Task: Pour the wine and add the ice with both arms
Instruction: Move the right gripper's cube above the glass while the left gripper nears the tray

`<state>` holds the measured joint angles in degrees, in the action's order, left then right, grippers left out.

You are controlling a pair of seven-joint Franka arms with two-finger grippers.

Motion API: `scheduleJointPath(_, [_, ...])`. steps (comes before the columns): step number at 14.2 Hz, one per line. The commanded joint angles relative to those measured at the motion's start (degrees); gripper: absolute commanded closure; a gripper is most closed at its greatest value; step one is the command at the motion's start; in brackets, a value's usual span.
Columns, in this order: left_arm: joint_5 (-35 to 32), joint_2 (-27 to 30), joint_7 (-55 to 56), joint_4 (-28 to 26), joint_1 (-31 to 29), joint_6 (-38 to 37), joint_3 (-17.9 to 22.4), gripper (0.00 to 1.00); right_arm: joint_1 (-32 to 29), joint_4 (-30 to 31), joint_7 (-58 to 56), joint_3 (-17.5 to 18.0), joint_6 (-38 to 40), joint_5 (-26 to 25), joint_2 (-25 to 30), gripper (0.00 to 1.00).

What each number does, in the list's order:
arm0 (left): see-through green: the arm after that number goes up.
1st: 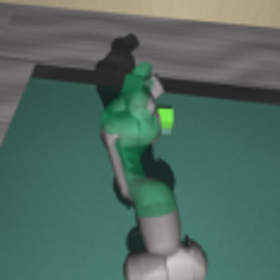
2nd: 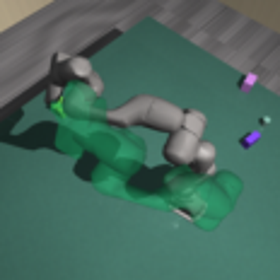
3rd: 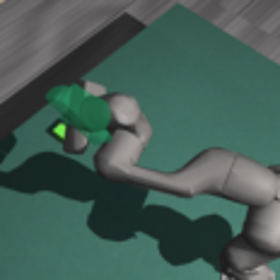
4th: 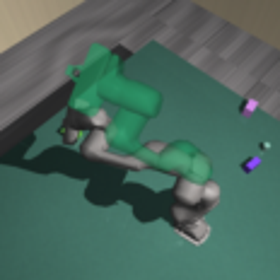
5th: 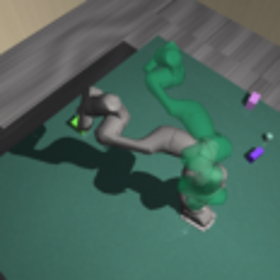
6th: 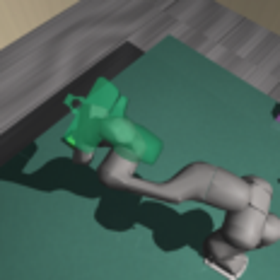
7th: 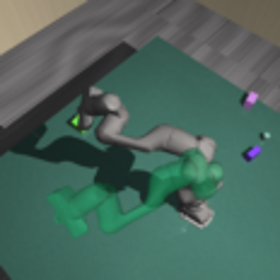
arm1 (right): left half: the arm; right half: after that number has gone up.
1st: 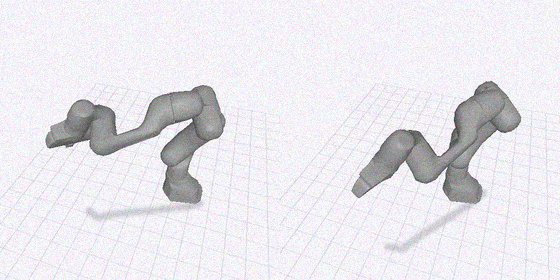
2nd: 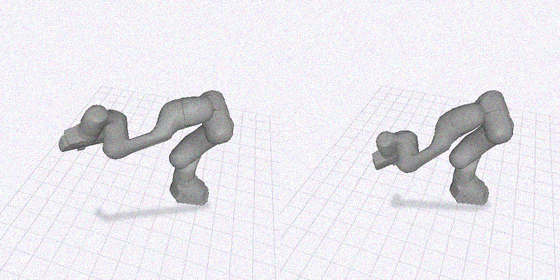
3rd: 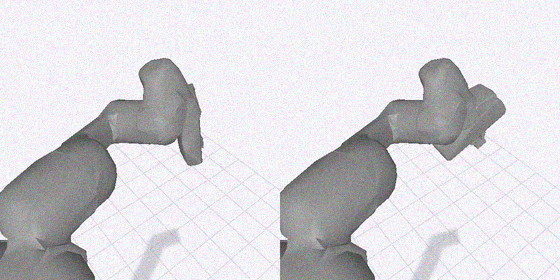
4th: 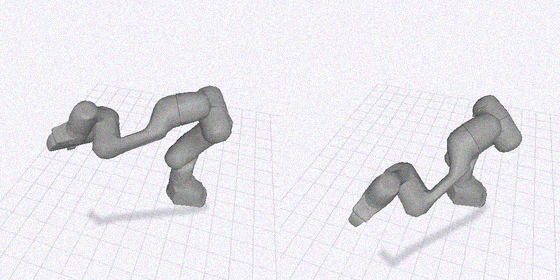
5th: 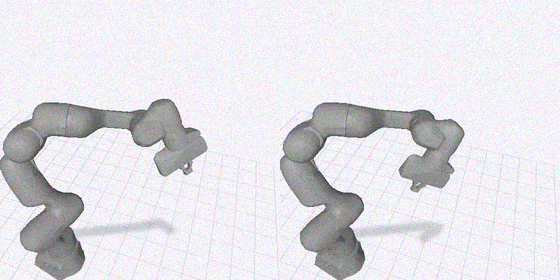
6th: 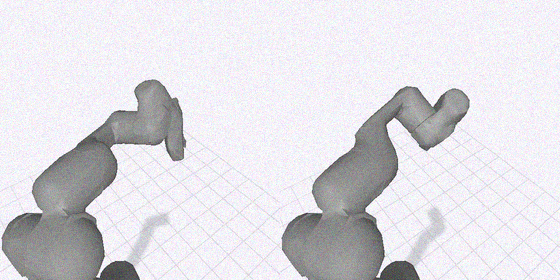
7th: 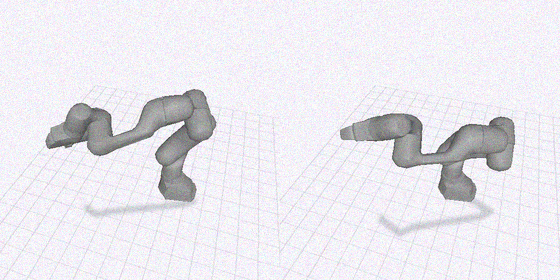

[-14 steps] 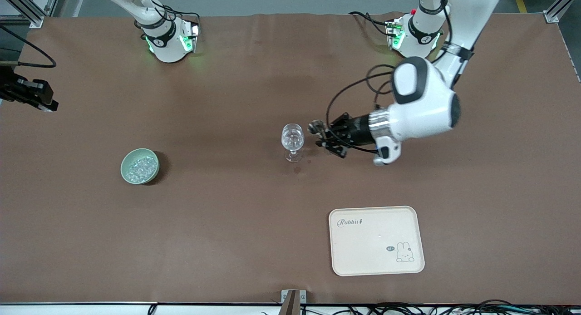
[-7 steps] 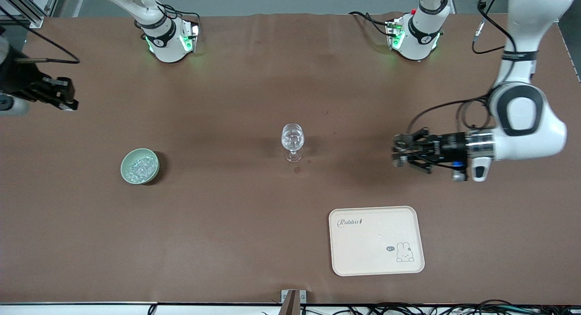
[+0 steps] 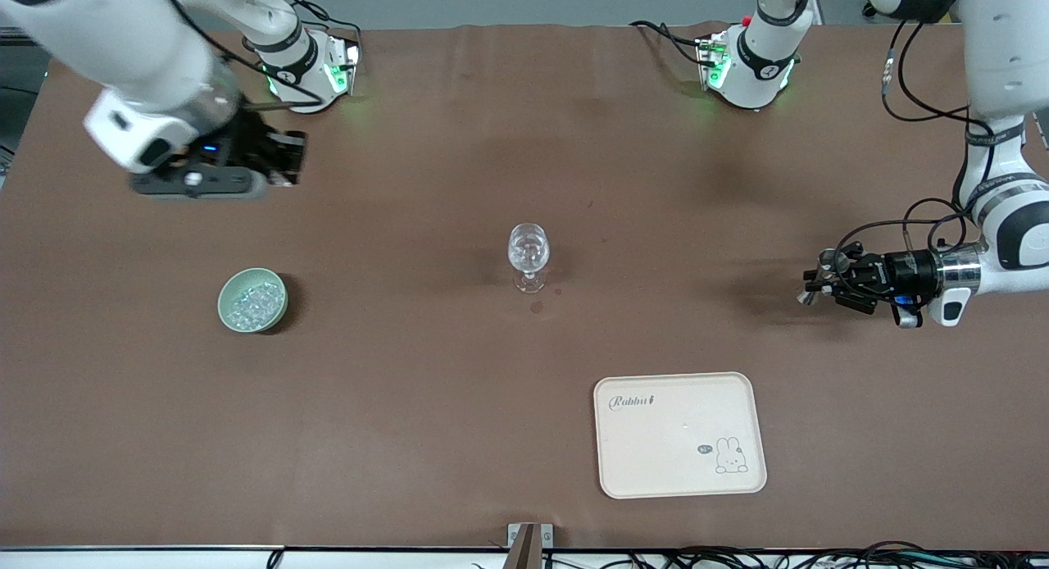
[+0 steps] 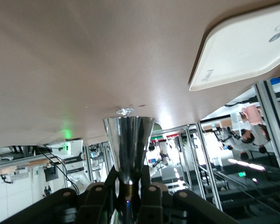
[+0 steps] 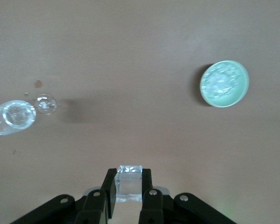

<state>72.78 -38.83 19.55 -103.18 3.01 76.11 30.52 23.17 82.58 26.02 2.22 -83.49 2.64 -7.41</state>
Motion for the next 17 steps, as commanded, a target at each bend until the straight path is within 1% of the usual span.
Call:
scheduleJointPath(1, [7.08,-3.44,1.1,2.9,1.81,-2.45,1.03,0.99,4.77,-0.31,6.74,-0.46,-3.86,2.01,-5.58,0.99])
scheduleJointPath(2, [10.95,-4.14,3.54,3.16,2.34,-2.02,0.59,0.99,6.09,-0.4,9.37,-0.46,-5.71,2.8,-7.86,0.99])
scheduleJointPath(3, [14.99,-5.37,6.52,4.73,3.04,-1.41,0.16,0.99,7.32,-0.4,12.18,-0.46,-8.25,3.07,-10.06,0.99])
scheduleJointPath(4, [16.77,-6.34,9.08,6.83,3.49,-0.35,-1.07,0.99,8.81,-0.49,15.61,0.24,-11.14,3.07,-12.52,0.99])
scheduleJointPath(6, [19.5,-6.7,13.83,9.83,3.49,7.52,-6.15,0.99,9.18,-1.1,21.15,3.74,-17.29,2.81,-15.95,0.99])
scheduleJointPath(7, [20.99,-6.79,16.63,10.97,3.4,12.44,-9.4,0.99,9.44,-1.28,23.18,4.54,-19.67,2.81,-17.19,0.99])
scheduleJointPath(8, [22.48,-7.22,19.19,12.2,3.4,17.88,-12.47,0.98,9.53,-1.54,25.11,6.03,-20.74,2.81,-17.9,0.99])
scheduleJointPath(10, [24.68,-9.24,23.15,15.45,3.49,27.21,-16.96,0.98,9.53,-1.98,27.93,8.67,-21.1,2.63,-18.43,0.99])
scheduleJointPath(11, [26.17,-10.12,23.78,16.34,3.49,30.12,-18.64,0.98,10.05,-1.98,29.16,9.38,-21.8,2.54,-18.95,0.99])
scheduleJointPath(13, [31.7,-12.4,24.13,18.35,3.66,34.88,-20.41,0.98,10.32,-2.16,30.66,10.61,-23.21,2.63,-19.22,0.99])
scheduleJointPath(14, [33.47,-14.24,23.87,20.45,4.01,37.07,-21.37,0.98,10.49,-2.51,31.28,11.23,-24.35,2.54,-19.92,0.99])
scheduleJointPath(16, [35.67,-16.62,22.04,21.7,4.46,39.9,-23.04,0.97,11.11,-3.73,32.78,11.41,-26.02,1.93,-22.29,0.99])
scheduleJointPath(17, [37.6,-17.15,20.54,22.23,4.89,41.82,-24.01,0.96,11.28,-4.7,32.95,11.41,-26.11,1.84,-23.52,0.99])
